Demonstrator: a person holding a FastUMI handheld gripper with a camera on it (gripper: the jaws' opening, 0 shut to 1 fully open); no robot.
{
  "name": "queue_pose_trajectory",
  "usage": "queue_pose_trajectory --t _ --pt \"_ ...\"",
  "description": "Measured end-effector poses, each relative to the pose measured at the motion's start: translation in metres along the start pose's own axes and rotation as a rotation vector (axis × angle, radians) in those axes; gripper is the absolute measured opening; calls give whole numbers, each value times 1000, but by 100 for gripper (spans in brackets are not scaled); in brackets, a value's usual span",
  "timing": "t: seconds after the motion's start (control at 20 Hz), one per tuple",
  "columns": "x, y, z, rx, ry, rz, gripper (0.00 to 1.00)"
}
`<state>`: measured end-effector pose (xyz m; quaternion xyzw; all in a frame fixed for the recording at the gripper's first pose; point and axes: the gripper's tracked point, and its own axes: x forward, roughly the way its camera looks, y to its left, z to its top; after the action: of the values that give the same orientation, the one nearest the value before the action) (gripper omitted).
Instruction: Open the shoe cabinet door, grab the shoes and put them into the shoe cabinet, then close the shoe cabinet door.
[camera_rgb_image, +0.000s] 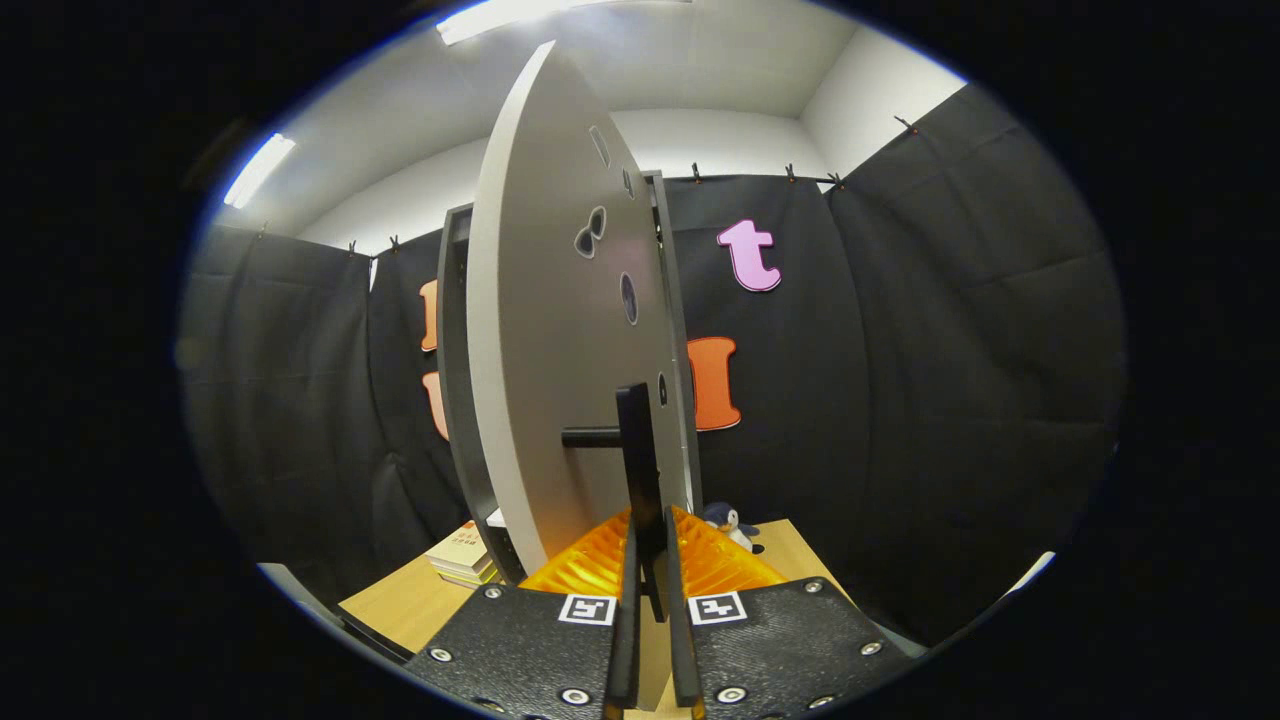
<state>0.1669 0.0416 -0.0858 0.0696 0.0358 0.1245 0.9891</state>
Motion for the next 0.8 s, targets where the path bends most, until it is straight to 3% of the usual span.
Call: queue_pose_trajectory --t 0.55,0.8 --pt "1 -62 2 -36 -15 -20 7" --pt "3 -65 1 -41 -5 4 6"
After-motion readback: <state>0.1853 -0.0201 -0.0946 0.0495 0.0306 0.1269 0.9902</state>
